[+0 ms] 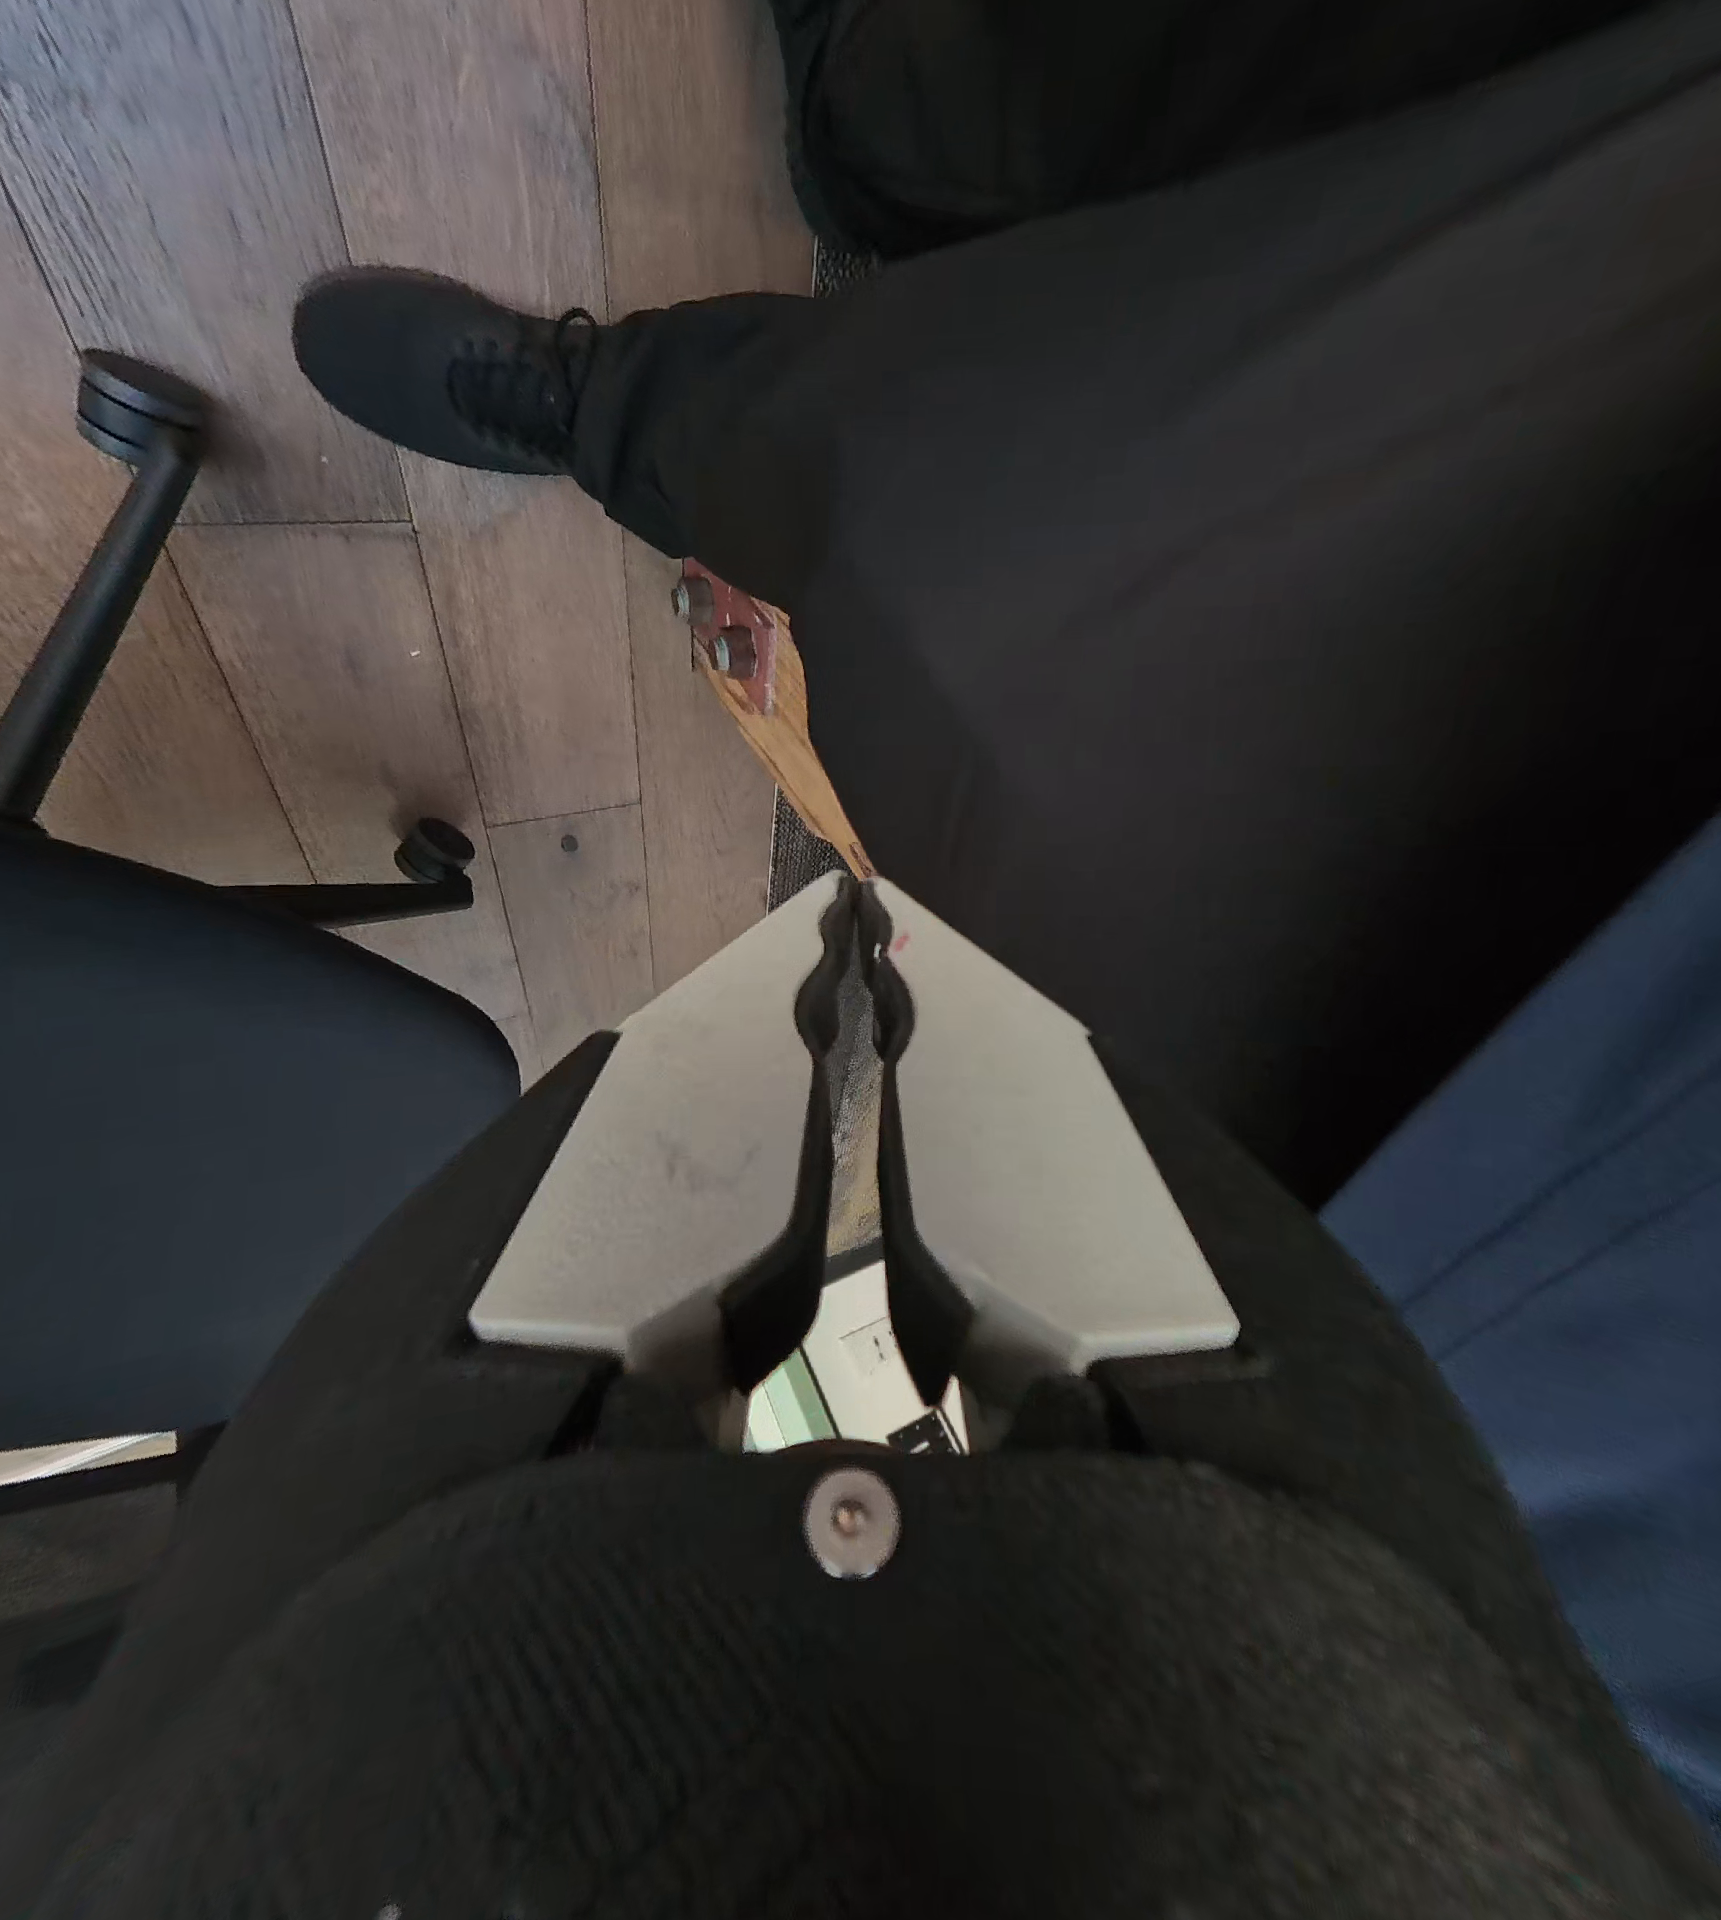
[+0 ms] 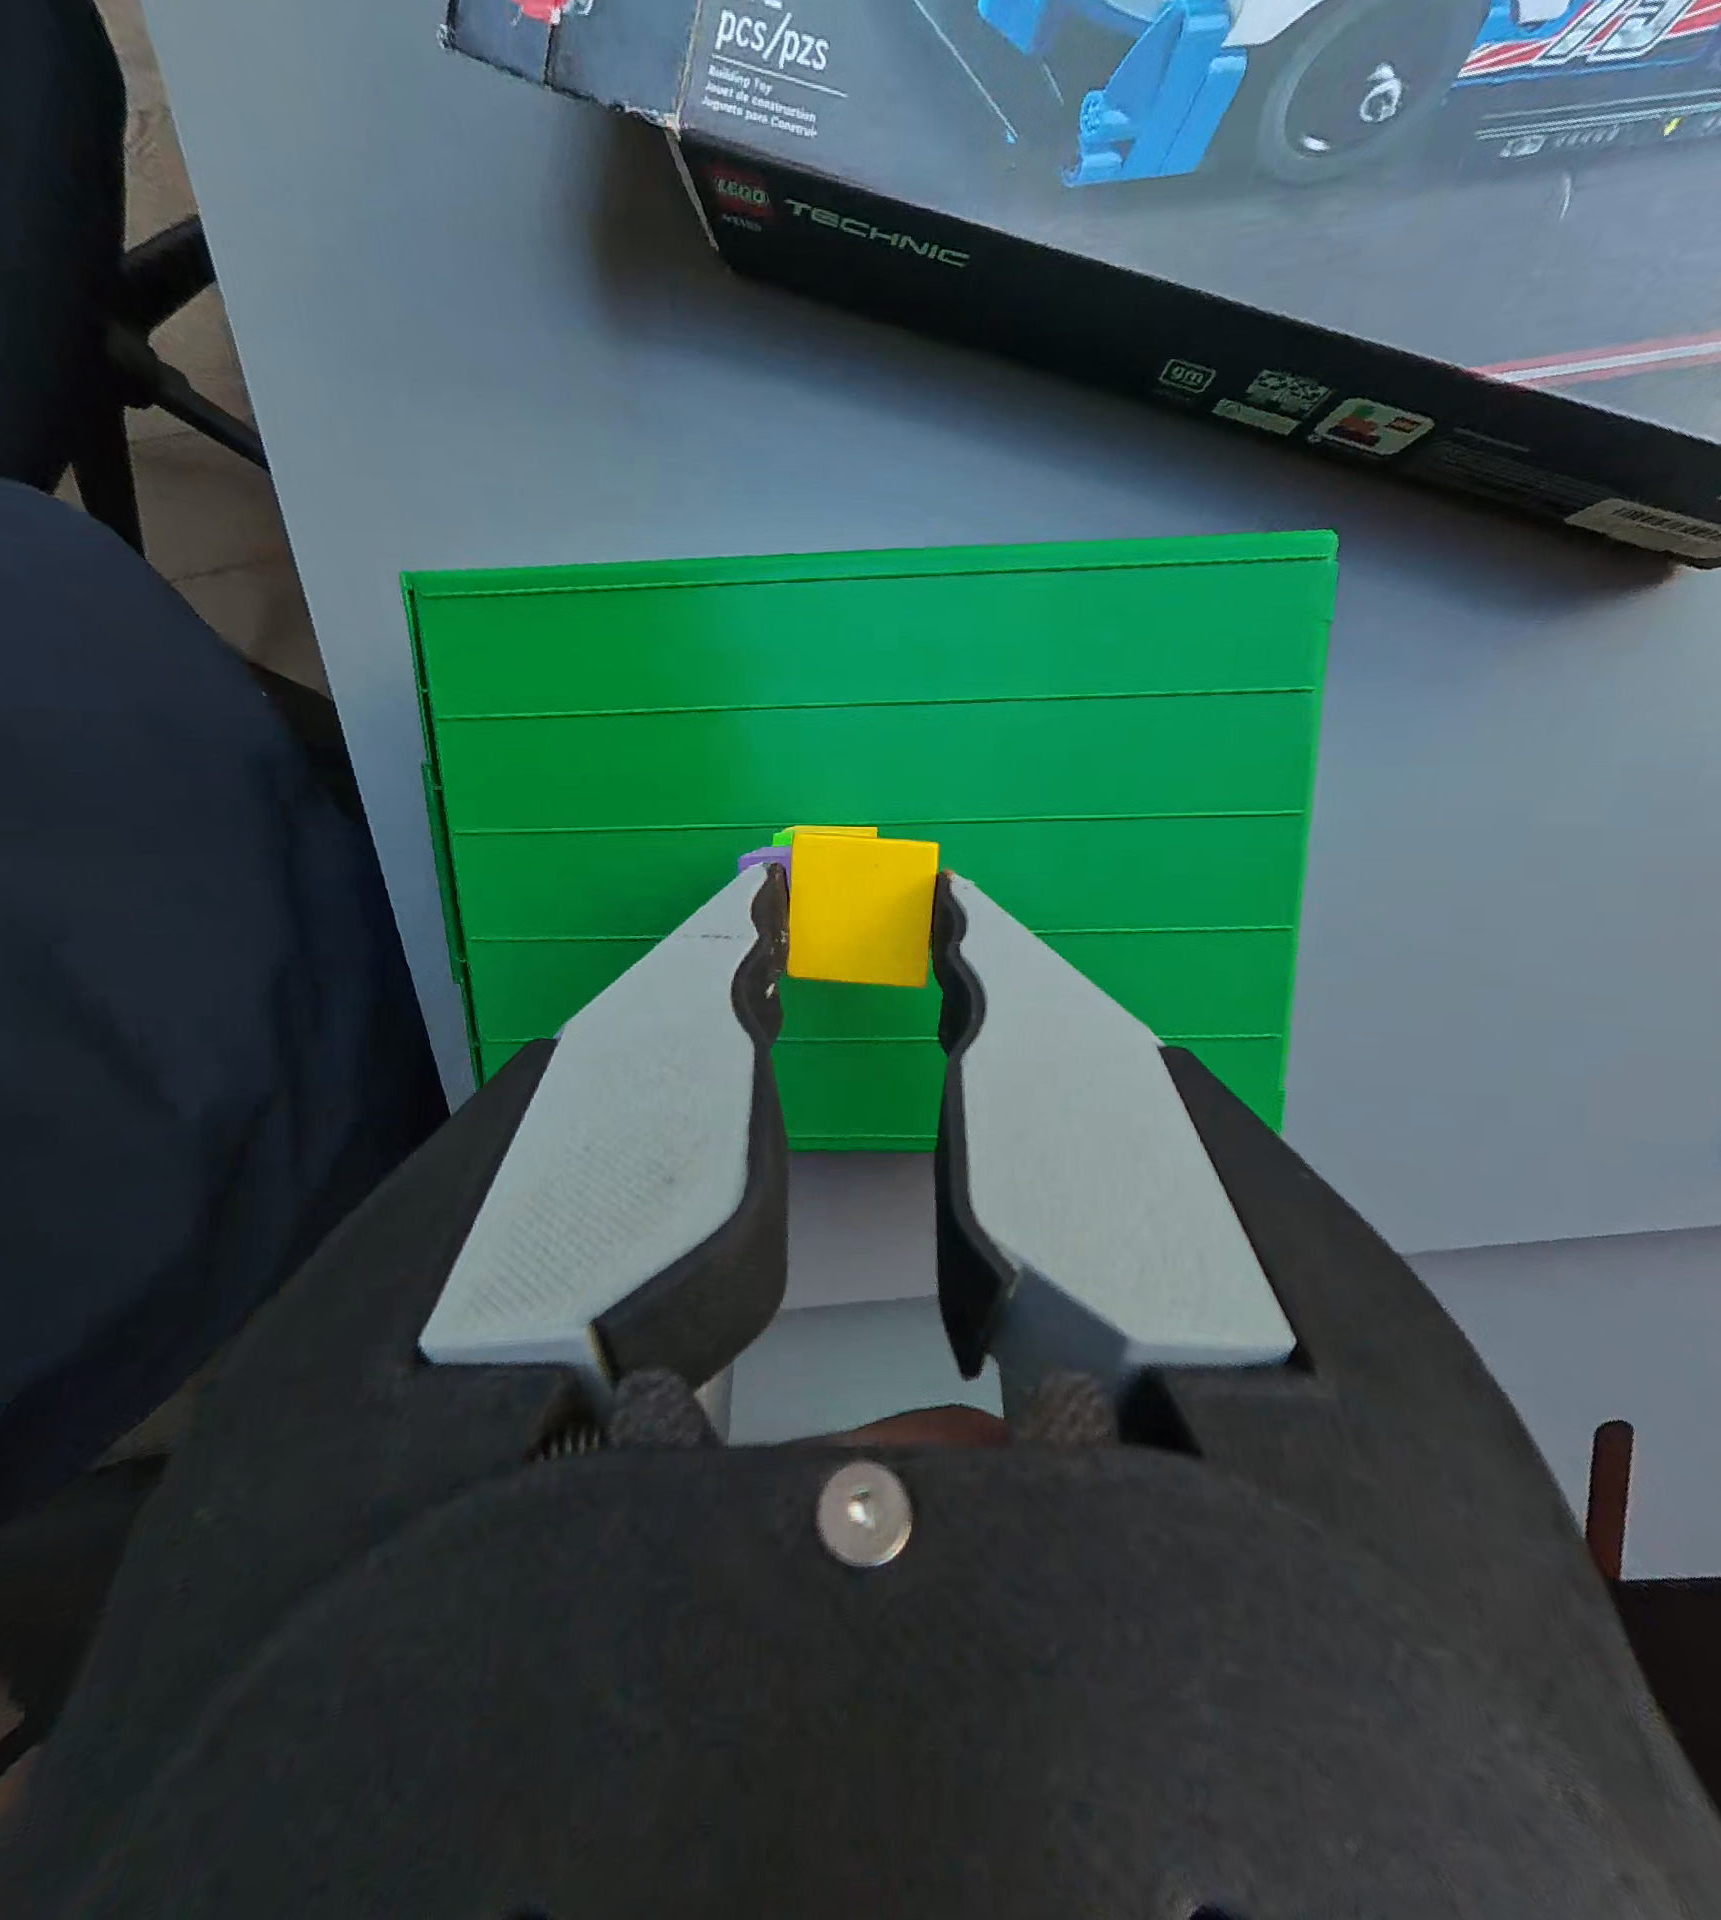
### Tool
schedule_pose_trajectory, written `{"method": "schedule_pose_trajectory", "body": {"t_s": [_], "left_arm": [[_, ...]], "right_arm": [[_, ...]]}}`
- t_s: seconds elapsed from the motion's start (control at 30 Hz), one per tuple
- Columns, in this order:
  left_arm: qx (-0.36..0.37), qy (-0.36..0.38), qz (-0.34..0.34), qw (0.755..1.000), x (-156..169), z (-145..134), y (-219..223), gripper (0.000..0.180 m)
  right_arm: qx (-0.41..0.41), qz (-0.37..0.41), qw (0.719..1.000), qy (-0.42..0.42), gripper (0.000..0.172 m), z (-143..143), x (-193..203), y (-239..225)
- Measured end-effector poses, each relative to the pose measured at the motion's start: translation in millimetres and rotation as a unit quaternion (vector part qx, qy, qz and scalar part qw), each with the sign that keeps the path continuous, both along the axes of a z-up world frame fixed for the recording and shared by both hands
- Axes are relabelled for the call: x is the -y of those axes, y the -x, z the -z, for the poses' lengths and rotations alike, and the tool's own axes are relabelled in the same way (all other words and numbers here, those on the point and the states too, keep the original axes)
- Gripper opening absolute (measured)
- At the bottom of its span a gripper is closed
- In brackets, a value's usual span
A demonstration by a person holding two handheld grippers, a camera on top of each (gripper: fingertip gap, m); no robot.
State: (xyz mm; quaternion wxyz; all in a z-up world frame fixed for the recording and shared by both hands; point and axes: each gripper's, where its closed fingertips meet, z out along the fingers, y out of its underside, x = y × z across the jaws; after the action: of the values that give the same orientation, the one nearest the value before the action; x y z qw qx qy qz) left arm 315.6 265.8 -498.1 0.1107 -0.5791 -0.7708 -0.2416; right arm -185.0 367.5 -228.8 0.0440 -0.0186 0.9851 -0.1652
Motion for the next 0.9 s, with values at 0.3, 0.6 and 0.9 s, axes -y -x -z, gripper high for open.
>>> {"method": "schedule_pose_trajectory", "body": {"t_s": [0.3, 0.6, 0.9], "left_arm": [[0.023, -0.013, 0.000, 1.000, -3.6, 7.3, -36.5, 0.000], [0.033, -0.010, -0.029, 0.999, 6.6, 5.9, -40.4, 0.000], [0.014, -0.001, -0.001, 1.000, 5.7, -3.6, -7.2, 0.000]], "right_arm": [[0.003, 0.002, 1.000, -0.026, 0.026, 4.8, -5.1, -12.8], [0.001, -0.011, 0.999, -0.033, 0.034, 12.1, -5.4, -10.5], [0.036, 0.014, 0.998, 0.047, 0.047, -17.9, -12.6, 7.0]]}}
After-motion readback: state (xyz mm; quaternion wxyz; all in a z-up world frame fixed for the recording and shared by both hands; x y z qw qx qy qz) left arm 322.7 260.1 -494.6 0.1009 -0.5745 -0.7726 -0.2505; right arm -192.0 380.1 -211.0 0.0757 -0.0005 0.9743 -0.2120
